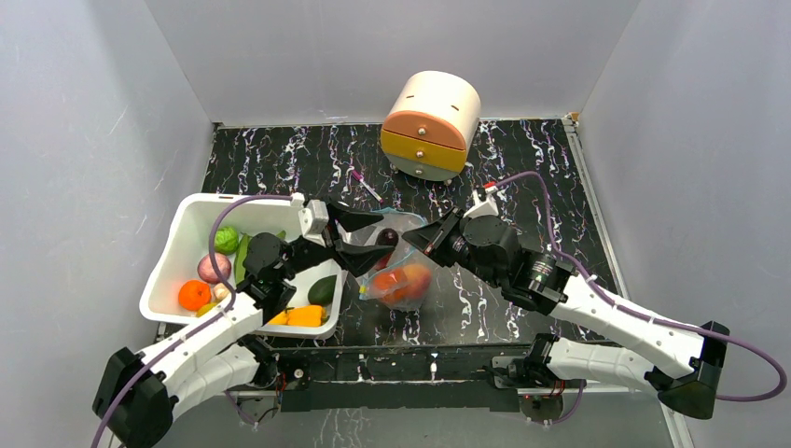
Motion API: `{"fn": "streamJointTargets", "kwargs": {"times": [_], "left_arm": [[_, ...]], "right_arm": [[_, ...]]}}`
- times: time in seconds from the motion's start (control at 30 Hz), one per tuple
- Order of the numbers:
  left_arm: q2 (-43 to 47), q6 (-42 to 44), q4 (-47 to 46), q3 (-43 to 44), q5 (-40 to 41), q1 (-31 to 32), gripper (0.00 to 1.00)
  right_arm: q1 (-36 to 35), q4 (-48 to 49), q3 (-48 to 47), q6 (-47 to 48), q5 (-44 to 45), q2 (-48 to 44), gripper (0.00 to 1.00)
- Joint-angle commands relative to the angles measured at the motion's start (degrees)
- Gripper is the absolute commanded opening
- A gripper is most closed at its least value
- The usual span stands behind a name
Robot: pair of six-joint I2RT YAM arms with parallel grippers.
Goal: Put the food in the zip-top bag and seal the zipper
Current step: Place the fake vegetable in the zipper food storage bag.
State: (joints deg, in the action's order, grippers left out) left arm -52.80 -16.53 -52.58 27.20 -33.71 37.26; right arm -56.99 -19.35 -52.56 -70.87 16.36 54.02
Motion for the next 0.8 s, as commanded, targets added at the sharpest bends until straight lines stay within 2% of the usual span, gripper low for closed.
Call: {"fn": "streamJointTargets", "kwargs": {"times": [0.0, 0.33, 0.53, 0.67, 0.7, 0.77], "left_arm": [[4.37, 3.38, 9.77, 3.66, 4.14, 0.28, 0.71], [9.82, 6.24, 42.11, 15.89, 13.42, 0.27, 0.65], [7.42, 1.41, 60.52, 22.74, 25.29, 0.27, 0.60], [7.32, 1.56, 61.20, 22.11, 23.30, 0.27, 0.62], [7.54, 1.45, 60.00, 21.66, 21.42, 0.30, 0.61], [7.57, 1.40, 58.13, 20.60, 19.47, 0.26, 0.51]], "right_arm": [[-0.22, 3.49, 0.45, -0.53, 1.27, -1.56, 0.00], [-0.16, 1.28, -0.52, 1.00, 3.77, -2.06, 0.00], [-0.22, 1.07, -0.46, 1.92, 4.65, -2.61, 0.00], [-0.22, 1.13, -0.51, 1.96, 4.32, -2.44, 0.00], [-0.22, 1.12, -0.47, 1.96, 4.30, -2.43, 0.00], [-0.21, 1.12, -0.44, 1.96, 4.35, -2.43, 0.00]]}}
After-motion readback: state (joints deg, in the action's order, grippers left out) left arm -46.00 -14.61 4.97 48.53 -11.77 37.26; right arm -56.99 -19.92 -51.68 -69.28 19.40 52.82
